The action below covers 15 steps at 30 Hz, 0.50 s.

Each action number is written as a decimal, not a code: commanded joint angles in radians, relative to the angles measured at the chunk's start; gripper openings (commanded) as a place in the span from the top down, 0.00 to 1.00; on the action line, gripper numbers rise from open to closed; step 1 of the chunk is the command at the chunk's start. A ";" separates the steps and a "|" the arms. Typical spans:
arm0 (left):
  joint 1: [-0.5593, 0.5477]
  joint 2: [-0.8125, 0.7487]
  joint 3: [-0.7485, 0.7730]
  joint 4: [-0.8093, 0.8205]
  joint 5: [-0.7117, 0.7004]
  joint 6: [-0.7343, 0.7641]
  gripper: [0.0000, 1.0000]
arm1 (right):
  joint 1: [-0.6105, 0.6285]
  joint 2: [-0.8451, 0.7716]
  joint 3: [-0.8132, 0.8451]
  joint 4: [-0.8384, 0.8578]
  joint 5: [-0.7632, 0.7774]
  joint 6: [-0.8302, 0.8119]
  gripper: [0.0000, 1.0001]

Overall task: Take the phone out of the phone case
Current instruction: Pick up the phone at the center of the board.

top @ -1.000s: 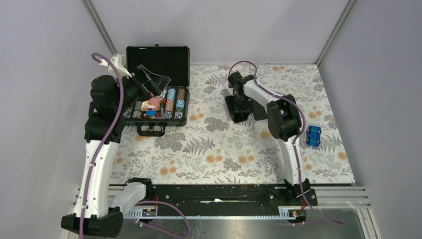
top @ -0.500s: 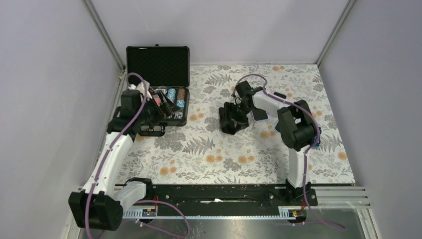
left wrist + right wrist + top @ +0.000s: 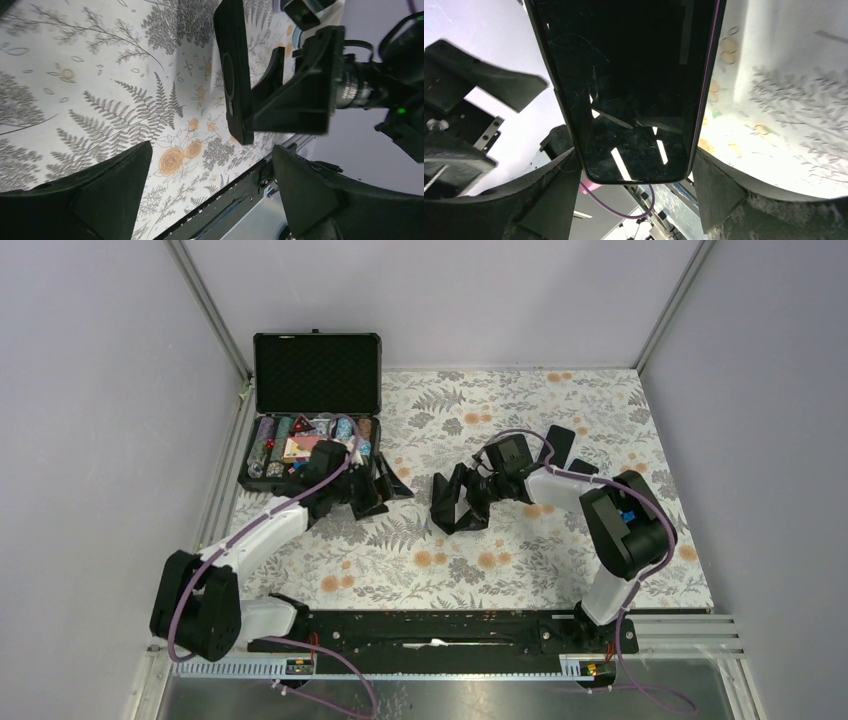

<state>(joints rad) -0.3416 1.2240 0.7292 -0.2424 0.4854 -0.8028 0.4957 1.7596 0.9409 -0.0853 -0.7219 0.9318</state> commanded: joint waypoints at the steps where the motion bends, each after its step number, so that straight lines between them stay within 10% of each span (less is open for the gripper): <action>1: -0.084 0.071 0.065 0.106 -0.092 -0.038 0.08 | 0.033 -0.093 -0.026 0.134 -0.063 0.055 0.51; 15: -0.117 0.070 0.118 0.071 -0.230 -0.047 0.07 | 0.078 -0.121 -0.049 0.203 -0.114 0.132 0.53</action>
<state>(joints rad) -0.4587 1.3506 0.8139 -0.2302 0.3016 -0.8471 0.5564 1.6932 0.8700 0.0677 -0.7750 1.0542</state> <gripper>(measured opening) 0.902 0.804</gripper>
